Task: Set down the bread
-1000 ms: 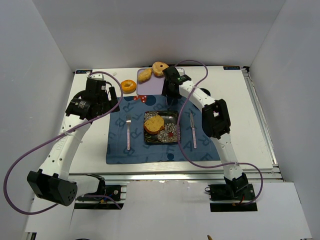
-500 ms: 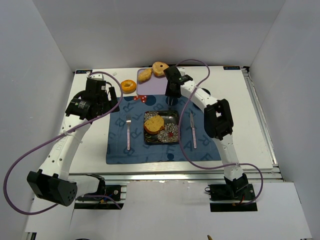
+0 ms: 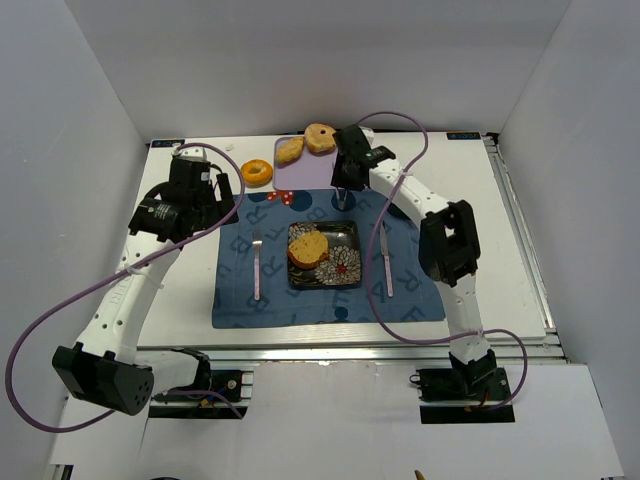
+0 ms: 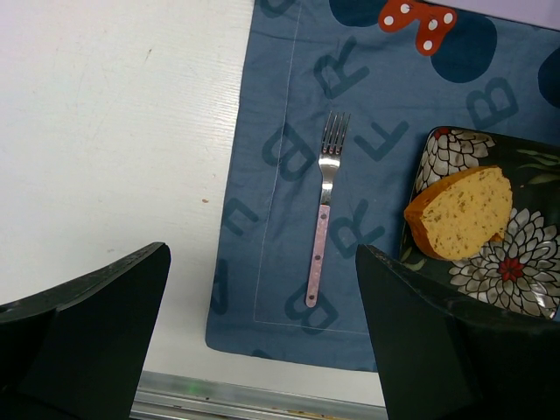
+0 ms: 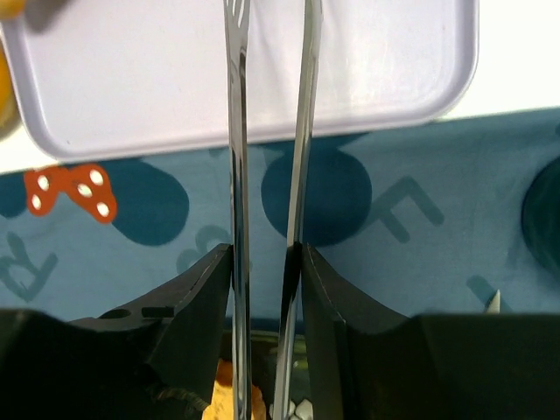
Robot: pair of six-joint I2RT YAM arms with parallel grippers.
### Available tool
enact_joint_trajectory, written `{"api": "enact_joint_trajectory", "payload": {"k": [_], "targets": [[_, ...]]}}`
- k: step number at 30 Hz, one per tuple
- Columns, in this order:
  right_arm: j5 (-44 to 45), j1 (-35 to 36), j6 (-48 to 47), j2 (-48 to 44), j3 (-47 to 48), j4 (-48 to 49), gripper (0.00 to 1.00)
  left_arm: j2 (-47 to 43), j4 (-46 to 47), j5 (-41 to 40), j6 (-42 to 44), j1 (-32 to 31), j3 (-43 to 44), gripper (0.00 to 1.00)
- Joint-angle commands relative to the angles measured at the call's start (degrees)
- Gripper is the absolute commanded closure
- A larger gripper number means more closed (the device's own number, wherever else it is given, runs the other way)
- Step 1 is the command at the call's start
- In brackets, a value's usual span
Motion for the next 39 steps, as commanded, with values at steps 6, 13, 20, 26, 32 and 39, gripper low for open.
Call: {"api": "enact_joint_trajectory", "payload": {"k": [6,13,20,26,32,39], "targets": [[-2.5,-0.1,-1.2,-9.8,-3.7,1.1,0.59,-1.9,0.6,0.0,0.4,0.0,0.1,0.02],[-4.2,-0.1,-1.5,-17.9,-9.7,1.8,0.59,-2.2,0.8,0.0,0.2,0.0,0.3,0.02],[-4.8,-0.1,-1.5,-27.2,-18.1,2.9,0.59,-2.5,1.2,0.7,-0.1,0.0,0.8,0.02],[-7.8,-0.2,-1.5,-32.6,-24.8,4.4,0.59,-2.6,1.3,1.6,-0.2,0.0,1.0,0.02],[-9.3,-0.1,0.2,-38.1,-32.7,8.2,0.6,-2.8,1.8,2.2,-0.7,0.0,0.6,0.02],[-10.5,-0.1,0.3,-39.9,-35.8,8.0,0.61,-2.9,1.9,2.9,-1.1,0.0,0.2,0.02]]}}
